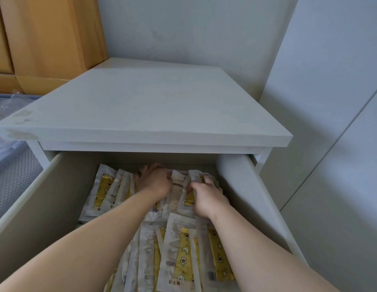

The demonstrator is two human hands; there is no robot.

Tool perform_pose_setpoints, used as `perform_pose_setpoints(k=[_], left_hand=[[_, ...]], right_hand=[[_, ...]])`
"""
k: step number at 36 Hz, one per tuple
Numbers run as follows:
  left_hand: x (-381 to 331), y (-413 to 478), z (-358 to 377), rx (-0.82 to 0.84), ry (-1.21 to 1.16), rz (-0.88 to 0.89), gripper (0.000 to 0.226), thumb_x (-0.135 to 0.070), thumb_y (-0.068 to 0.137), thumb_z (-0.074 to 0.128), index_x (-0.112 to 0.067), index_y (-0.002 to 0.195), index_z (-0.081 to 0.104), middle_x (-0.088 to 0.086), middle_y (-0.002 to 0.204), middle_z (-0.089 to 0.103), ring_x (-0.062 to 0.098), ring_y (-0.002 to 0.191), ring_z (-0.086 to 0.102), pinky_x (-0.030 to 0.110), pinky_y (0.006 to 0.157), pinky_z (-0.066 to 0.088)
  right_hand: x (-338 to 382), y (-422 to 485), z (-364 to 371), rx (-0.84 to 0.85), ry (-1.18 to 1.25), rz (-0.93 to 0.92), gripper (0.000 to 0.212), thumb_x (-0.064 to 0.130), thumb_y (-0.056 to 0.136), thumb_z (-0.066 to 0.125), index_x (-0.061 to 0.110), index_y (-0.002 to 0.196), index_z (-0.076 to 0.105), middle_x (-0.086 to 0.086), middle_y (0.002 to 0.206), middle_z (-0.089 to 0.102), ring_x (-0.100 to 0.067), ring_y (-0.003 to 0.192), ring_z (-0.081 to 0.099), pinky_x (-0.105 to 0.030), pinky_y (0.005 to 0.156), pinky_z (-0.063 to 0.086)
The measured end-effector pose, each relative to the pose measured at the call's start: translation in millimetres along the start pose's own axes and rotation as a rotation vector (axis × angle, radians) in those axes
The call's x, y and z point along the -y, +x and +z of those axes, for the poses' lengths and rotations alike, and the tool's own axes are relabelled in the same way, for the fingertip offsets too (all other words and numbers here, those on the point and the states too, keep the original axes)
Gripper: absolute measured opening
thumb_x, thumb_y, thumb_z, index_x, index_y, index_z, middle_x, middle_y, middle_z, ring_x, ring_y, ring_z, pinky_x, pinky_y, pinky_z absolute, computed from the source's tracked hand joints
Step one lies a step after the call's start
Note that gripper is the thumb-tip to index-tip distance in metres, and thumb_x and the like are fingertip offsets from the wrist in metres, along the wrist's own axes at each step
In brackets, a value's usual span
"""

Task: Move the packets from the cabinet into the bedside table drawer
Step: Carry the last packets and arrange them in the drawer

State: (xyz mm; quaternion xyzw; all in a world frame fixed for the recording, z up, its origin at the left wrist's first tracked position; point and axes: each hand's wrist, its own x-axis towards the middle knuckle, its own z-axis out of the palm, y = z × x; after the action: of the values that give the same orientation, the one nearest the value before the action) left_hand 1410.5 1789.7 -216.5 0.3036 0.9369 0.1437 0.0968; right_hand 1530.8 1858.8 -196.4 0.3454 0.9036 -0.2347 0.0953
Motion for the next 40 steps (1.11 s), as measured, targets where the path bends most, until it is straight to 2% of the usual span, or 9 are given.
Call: perform_pose_setpoints(k=[8, 11, 15, 21, 26, 31, 35, 37, 40], left_hand=[[0.2, -1.0, 9.4, -0.062, 0.011, -0.039, 0.031, -0.027, 0.098, 0.037, -0.019, 0.125, 0.048, 0.005, 0.139, 0.04, 0.026, 0.131, 0.031, 0.044, 0.11, 0.024], [-0.5, 2.0, 9.8, -0.062, -0.042, 0.112, 0.046, -0.032, 0.097, 0.041, -0.024, 0.14, 0.031, 0.002, 0.151, 0.022, 0.025, 0.141, 0.016, 0.049, 0.115, 0.015], [-7.1, 8.2, 6.2, 0.173, -0.02, 0.199, 0.065, -0.039, 0.099, 0.035, -0.026, 0.151, -0.001, -0.001, 0.16, -0.003, 0.022, 0.147, -0.002, 0.048, 0.116, 0.003], [-5.5, 7.2, 13.3, 0.172, 0.105, 0.185, 0.059, -0.047, 0.1, 0.024, -0.022, 0.151, 0.008, 0.003, 0.158, 0.015, 0.025, 0.144, 0.013, 0.041, 0.116, 0.008], [-1.3, 2.4, 16.2, 0.066, 0.114, 0.181, 0.051, -0.045, 0.1, 0.024, -0.019, 0.144, 0.027, 0.006, 0.149, 0.032, 0.024, 0.136, 0.026, 0.037, 0.11, 0.019], [-3.2, -2.0, 19.1, -0.013, 0.135, 0.156, 0.045, -0.044, 0.1, 0.022, -0.019, 0.135, 0.038, 0.006, 0.14, 0.041, 0.024, 0.129, 0.034, 0.035, 0.105, 0.026], [-2.2, -2.5, 21.5, -0.001, 0.135, 0.191, 0.048, -0.043, 0.101, 0.018, -0.023, 0.143, 0.028, 0.003, 0.147, 0.033, 0.023, 0.134, 0.029, 0.036, 0.109, 0.021], [-1.9, -3.0, 21.6, 0.033, 0.1, 0.243, 0.05, -0.045, 0.1, 0.016, -0.027, 0.147, 0.019, -0.003, 0.152, 0.024, 0.02, 0.139, 0.021, 0.037, 0.112, 0.015], [-2.8, -1.7, 19.7, 0.121, 0.062, 0.296, 0.053, -0.049, 0.099, 0.014, -0.033, 0.15, 0.008, -0.01, 0.158, 0.009, 0.016, 0.145, 0.007, 0.042, 0.115, 0.006]], right_hand=[[-1.5, 0.1, 1.5, 0.0, -0.003, -0.006, 0.063, 0.007, 0.089, 0.053, 0.037, 0.14, 0.032, 0.001, 0.159, -0.004, -0.038, 0.142, 0.011, -0.048, 0.107, 0.031], [-2.7, 0.4, 1.8, 0.025, -0.007, 0.006, 0.078, 0.007, 0.088, 0.056, 0.039, 0.146, 0.016, 0.001, 0.158, -0.009, -0.038, 0.142, 0.007, -0.049, 0.108, 0.03], [-3.1, 2.4, 0.8, 0.089, -0.048, 0.025, 0.083, 0.009, 0.088, 0.058, 0.04, 0.147, 0.009, 0.001, 0.158, -0.013, -0.039, 0.143, 0.001, -0.05, 0.106, 0.032], [-7.6, 6.6, 4.4, 0.016, -0.084, 0.009, 0.066, 0.02, 0.089, 0.061, 0.037, 0.143, 0.028, 0.003, 0.158, 0.0, -0.038, 0.141, 0.009, -0.047, 0.103, 0.037], [-8.6, 6.8, 8.0, -0.07, -0.067, -0.039, 0.064, 0.01, 0.086, 0.063, 0.036, 0.139, 0.038, 0.004, 0.158, 0.008, -0.036, 0.142, 0.016, -0.047, 0.105, 0.037], [-7.8, 3.0, 9.4, -0.062, -0.098, 0.004, 0.096, 0.013, 0.085, 0.065, 0.04, 0.148, -0.002, -0.002, 0.158, 0.011, -0.037, 0.14, 0.019, -0.046, 0.105, 0.035], [-5.7, 1.1, 7.5, -0.048, -0.052, 0.11, 0.103, 0.008, 0.085, 0.062, 0.037, 0.146, -0.016, -0.007, 0.158, -0.007, -0.033, 0.143, 0.013, -0.044, 0.104, 0.036], [-6.5, 1.3, 9.5, -0.043, -0.008, 0.127, 0.104, 0.002, 0.086, 0.057, 0.038, 0.144, -0.021, -0.006, 0.158, -0.01, -0.033, 0.139, 0.025, -0.043, 0.099, 0.043], [-8.1, 6.2, 13.4, -0.073, 0.043, 0.126, 0.104, 0.001, 0.086, 0.054, 0.039, 0.142, -0.025, -0.008, 0.157, 0.011, -0.03, 0.12, 0.05, -0.042, 0.09, 0.051]])
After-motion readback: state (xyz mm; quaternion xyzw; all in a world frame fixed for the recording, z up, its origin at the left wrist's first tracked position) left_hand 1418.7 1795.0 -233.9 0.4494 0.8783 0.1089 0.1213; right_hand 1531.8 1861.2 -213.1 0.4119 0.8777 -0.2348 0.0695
